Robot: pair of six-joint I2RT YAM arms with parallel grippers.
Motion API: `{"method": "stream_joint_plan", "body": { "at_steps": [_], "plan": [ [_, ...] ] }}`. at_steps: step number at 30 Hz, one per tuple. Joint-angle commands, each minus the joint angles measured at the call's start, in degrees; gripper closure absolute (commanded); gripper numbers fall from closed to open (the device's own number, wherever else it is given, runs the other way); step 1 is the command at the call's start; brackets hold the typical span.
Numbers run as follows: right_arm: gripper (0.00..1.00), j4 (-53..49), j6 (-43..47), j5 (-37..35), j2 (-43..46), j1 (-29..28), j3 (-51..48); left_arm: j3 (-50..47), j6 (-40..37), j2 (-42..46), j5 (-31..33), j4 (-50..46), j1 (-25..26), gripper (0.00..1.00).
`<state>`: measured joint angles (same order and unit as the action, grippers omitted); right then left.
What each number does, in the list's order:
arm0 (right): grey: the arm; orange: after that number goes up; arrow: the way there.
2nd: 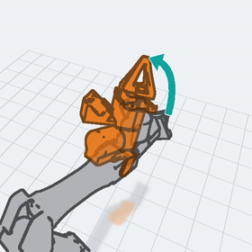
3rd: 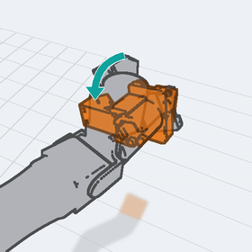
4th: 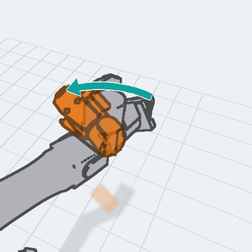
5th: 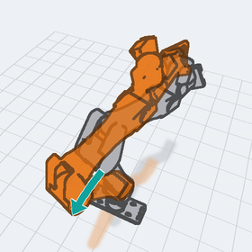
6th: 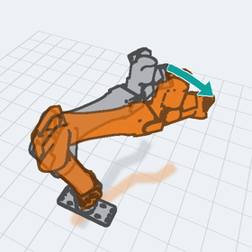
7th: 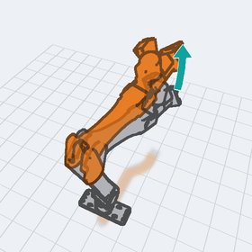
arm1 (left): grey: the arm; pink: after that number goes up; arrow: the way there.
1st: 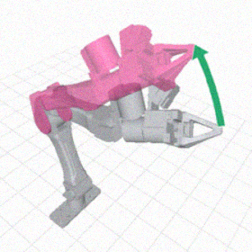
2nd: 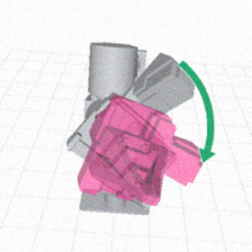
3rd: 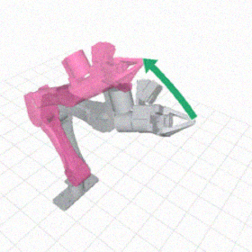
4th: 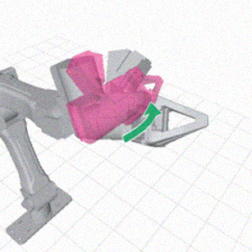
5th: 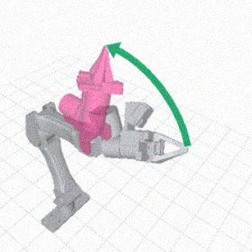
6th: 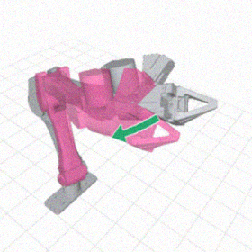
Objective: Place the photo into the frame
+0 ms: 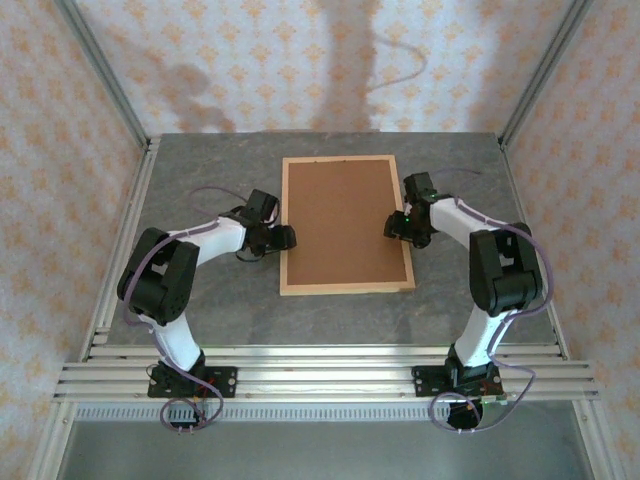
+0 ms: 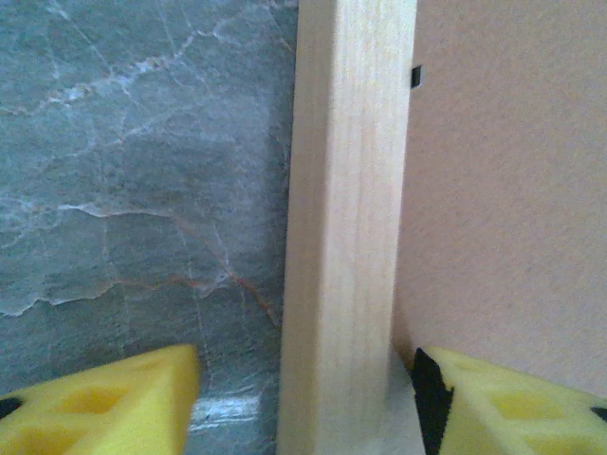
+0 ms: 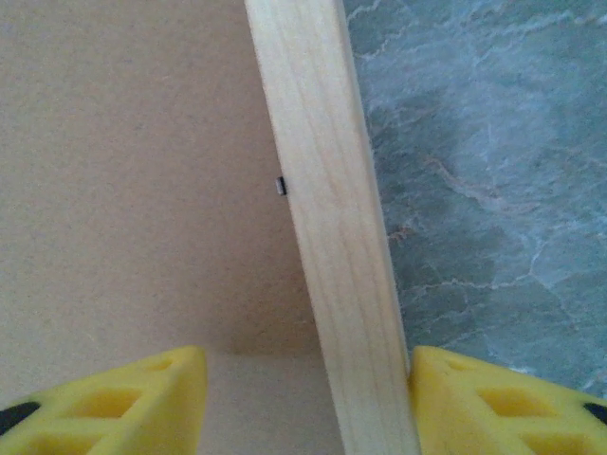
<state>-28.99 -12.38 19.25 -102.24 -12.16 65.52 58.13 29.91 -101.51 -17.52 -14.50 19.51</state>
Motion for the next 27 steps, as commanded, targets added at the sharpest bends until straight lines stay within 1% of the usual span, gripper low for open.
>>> {"method": "stream_joint_plan", "body": {
  "at_steps": [1,6,8,10,11,13,14,16,19,20,21,22,23,24,27],
  "plan": [
    [0.47,2.7,-1.4,6.9,-0.5,-0.4,-1.7,0.0,-0.2,-0.4,1.8,-2.0,0.1,0.43],
    [0.47,4.9,-3.2,10.1,0.4,-3.3,-3.5,-1.9,-1.3,2.2,4.2,-4.2,-0.1,0.49],
    [0.47,5.0,-3.6,10.2,0.6,-4.6,-3.4,-2.7,-1.5,3.3,4.9,-5.0,-0.4,0.50],
    [0.48,4.5,-3.7,9.5,1.0,-5.2,-2.9,-3.2,-1.7,4.7,5.7,-6.1,-0.8,0.48],
    [0.48,4.3,-3.9,8.7,1.6,-5.2,-2.8,-3.4,-1.7,5.5,6.1,-6.4,-1.1,0.46],
    [0.48,3.6,-4.0,6.7,2.9,-5.2,-2.4,-3.5,-1.5,7.1,6.6,-6.8,-1.8,0.38],
    [0.47,2.9,-3.8,5.8,3.5,-5.2,-2.0,-3.4,-1.4,8.1,6.7,-7.0,-2.3,0.33],
    [0.47,1.0,-3.6,3.5,4.3,-5.2,-0.6,-2.6,-1.2,9.7,7.2,-7.8,-3.1,0.20],
    [0.45,-2.0,-3.3,-1.8,5.0,-5.0,2.0,-0.7,-1.0,11.8,7.8,-8.9,-3.9,0.08],
    [0.40,-2.4,-3.3,-3.3,5.3,-4.6,2.8,0.1,-1.0,12.4,7.8,-9.2,-4.2,0.03],
    [0.33,-2.2,-3.5,-4.1,5.7,-4.1,3.3,0.7,-1.1,12.9,7.8,-9.0,-4.5,0.00],
    [0.26,-1.8,-3.7,-4.3,6.1,-3.4,3.7,1.2,-1.3,13.2,7.6,-8.8,-4.9,0.00],
    [0.16,-1.1,-4.2,-4.7,6.5,-2.8,4.1,1.9,-1.6,13.2,7.3,-8.6,-5.3,0.00],
    [0.01,-0.6,-4.7,-5.1,6.7,-2.2,4.9,2.7,-1.7,13.1,6.9,-8.5,-5.8,0.00],
    [0.00,-0.4,-5.6,-5.0,6.0,-0.7,8.2,5.1,-2.0,12.1,5.8,-7.6,-7.1,0.00]
  ]
}}
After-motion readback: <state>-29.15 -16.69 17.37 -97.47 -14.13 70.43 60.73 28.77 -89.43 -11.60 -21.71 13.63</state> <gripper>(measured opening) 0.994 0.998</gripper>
